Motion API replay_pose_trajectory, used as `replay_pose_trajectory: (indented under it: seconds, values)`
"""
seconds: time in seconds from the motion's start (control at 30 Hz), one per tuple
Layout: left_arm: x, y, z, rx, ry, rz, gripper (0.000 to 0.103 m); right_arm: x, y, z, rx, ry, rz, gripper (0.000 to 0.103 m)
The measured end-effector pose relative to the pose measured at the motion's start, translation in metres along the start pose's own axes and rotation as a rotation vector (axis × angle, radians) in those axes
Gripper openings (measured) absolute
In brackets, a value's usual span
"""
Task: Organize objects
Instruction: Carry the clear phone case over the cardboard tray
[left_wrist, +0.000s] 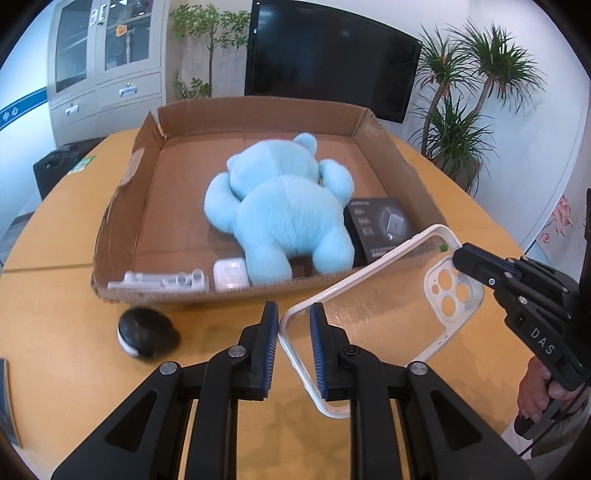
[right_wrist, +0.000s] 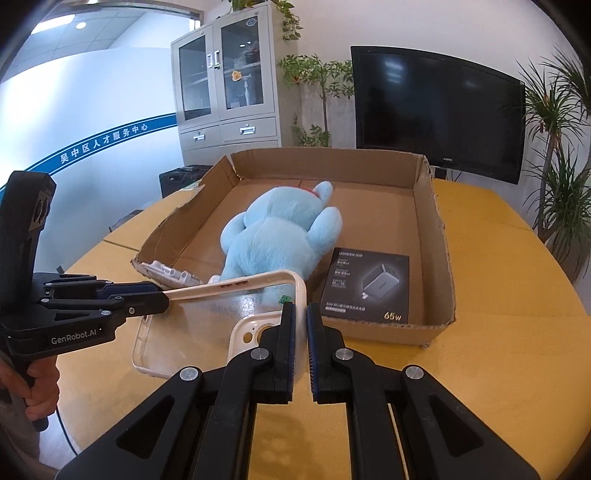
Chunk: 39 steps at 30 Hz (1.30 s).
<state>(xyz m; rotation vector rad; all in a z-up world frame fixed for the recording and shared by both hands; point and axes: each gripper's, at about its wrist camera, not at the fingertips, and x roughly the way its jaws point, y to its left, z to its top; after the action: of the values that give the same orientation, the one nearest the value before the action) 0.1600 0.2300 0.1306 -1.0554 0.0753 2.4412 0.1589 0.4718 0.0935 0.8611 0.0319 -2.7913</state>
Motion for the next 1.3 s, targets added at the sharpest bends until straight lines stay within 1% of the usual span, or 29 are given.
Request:
replay_pose_trajectory:
  seconds: [0.13,0.23,0.53,0.63,0.9,1.17,1.3]
  values:
    - [0.006,-0.001,0.019,0.014,-0.006,-0.016,0.015,0.005,-0.009,0.014,0.004,-0.010,-0.019,0.005]
    - [0.018,-0.003,0.035,0.025,0.002,-0.028,0.015,0.011,-0.016,0.024,0.006,-0.016,-0.035,0.005]
    - [0.048,-0.014,0.073,0.076,0.009,-0.020,0.015,0.033,-0.035,0.055,-0.011,-0.028,-0.100,0.005]
    - [0.060,-0.017,0.086,0.082,0.015,-0.020,0.015,0.042,-0.045,0.065,-0.007,-0.030,-0.109,0.005]
    - [0.085,-0.020,0.111,0.088,0.025,-0.009,0.015,0.070,-0.065,0.081,0.009,-0.023,-0.139,0.005]
    - [0.104,-0.022,0.139,0.099,0.026,0.005,0.015,0.088,-0.077,0.100,0.007,-0.040,-0.169,0.005]
    - [0.116,-0.024,0.146,0.106,0.032,0.017,0.015,0.101,-0.086,0.105,0.023,-0.041,-0.176,0.005]
